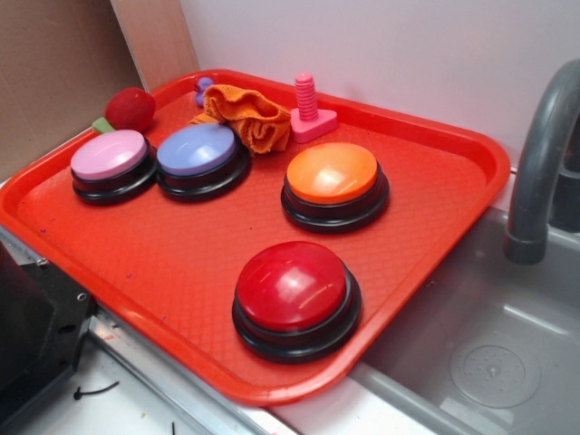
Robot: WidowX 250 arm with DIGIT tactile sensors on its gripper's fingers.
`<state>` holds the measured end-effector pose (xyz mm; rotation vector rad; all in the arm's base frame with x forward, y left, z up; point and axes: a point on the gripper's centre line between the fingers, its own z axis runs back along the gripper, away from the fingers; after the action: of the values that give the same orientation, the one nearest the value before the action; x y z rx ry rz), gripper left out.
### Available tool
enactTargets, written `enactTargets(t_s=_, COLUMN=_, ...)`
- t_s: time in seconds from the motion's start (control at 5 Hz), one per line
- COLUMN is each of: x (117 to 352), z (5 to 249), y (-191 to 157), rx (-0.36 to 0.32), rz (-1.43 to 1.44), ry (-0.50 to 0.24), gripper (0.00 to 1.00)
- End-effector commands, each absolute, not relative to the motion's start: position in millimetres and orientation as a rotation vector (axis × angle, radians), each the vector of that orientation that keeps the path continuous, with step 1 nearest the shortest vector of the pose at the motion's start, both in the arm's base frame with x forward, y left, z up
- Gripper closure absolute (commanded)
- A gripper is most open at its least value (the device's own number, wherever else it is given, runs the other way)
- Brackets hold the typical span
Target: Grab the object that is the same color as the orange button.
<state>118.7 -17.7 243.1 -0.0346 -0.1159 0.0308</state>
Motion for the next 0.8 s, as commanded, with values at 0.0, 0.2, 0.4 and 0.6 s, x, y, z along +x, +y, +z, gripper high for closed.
enactTargets(t_s=0.0, x=119, z=243, y=-18, rx=-0.035, rz=0.031, ry=-0.116, gripper=0.00)
enactTargets(t_s=0.2, x=135, z=225, y=-10, rx=-0.079, rz=0.132, ry=-0.153, gripper=0.00)
enactTargets(t_s=0.4, x=154, z=208, y=-2, rx=-0.068, rz=0.277, ry=-0.165, gripper=0.00)
enactTargets(t_s=0.6, x=182, z=187, y=10, rx=-0.040, rz=0.418, ry=-0.213, gripper=0.00)
